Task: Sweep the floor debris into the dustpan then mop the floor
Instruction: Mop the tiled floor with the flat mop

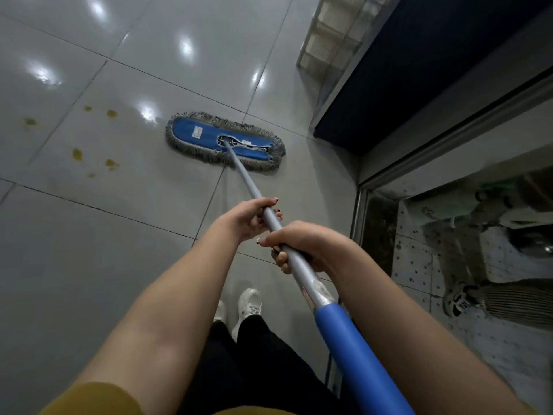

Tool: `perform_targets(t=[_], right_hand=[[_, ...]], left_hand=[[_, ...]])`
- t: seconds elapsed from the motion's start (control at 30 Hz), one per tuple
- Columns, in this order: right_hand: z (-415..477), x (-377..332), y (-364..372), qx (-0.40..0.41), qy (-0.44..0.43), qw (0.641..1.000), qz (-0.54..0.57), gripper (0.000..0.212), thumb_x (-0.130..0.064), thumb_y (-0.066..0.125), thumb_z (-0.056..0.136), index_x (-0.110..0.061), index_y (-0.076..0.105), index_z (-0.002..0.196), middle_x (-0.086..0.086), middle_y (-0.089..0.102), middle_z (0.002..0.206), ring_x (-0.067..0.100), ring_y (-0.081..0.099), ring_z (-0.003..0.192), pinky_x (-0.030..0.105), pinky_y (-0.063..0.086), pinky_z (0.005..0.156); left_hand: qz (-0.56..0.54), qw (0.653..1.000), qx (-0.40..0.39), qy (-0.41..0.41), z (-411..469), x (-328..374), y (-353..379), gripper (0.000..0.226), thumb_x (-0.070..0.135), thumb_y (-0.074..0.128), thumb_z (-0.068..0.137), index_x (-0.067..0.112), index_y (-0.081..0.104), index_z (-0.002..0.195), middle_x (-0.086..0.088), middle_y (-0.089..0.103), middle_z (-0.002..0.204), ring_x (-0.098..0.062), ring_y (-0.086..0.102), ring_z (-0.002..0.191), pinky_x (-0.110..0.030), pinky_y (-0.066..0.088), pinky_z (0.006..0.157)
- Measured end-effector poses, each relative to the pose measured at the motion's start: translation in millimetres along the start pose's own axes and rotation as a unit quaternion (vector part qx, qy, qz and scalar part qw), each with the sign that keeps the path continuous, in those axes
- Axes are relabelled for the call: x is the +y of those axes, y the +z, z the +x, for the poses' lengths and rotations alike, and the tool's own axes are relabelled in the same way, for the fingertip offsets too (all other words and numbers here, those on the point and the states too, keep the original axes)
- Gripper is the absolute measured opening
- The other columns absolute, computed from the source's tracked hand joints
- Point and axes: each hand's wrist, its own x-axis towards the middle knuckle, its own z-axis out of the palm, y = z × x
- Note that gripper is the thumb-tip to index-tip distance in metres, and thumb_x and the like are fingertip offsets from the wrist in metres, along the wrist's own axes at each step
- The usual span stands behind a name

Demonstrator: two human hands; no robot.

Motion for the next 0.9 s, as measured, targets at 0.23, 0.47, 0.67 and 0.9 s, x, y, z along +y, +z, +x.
perform_targets(t=[0.23,0.47,0.67,0.9], right_hand=[[-19,28,-32,0.012,0.003,0.999,-0.042,0.015,-0.012,0.062,0.090,-0.005,0.050,0.084,0.000,0.048,0.047,0.007,0.047,0.032,0.016,0.042,0.036],[-31,54,-81,0.000,0.014,0.995,-0.094,0.015,-0.006,0.060,0.089,-0.003,0.050,0.078,-0.001,0.047,0.041,0.008,0.046,0.029,0.017,0.044,0.036],[-38,73,-143,-0.026,0.015,0.990,-0.139,0.018,-0.003,0.054,0.090,-0.005,0.048,0.072,0.003,0.045,0.047,0.008,0.045,0.029,0.016,0.043,0.036],[-48,85,-177,-0.073,0.028,0.979,-0.188,0.025,0.000,0.050,0.089,-0.006,0.044,0.065,0.001,0.046,0.036,0.009,0.047,0.029,0.018,0.046,0.037]], left_hand=[[-0.024,0.999,-0.005,-0.022,-7,-33,29,0.013,0.014,0.060,0.089,0.004,0.052,0.086,-0.012,0.058,0.078,-0.019,0.059,0.068,-0.024,0.056,0.049],[-0.152,0.985,0.082,0.009,18,-59,74,0.019,0.011,0.056,0.092,0.001,0.052,0.077,-0.012,0.061,0.057,-0.019,0.062,0.042,-0.024,0.057,0.053],[-0.214,0.966,0.136,0.054,54,-87,136,0.035,0.019,0.057,0.093,0.010,0.041,0.063,0.001,0.039,0.029,-0.007,0.038,0.024,-0.010,0.035,0.029],[-0.325,0.928,0.133,0.121,59,-121,165,0.032,0.006,0.047,0.096,0.008,0.039,0.065,0.002,0.038,0.028,-0.004,0.035,0.020,-0.010,0.033,0.028]])
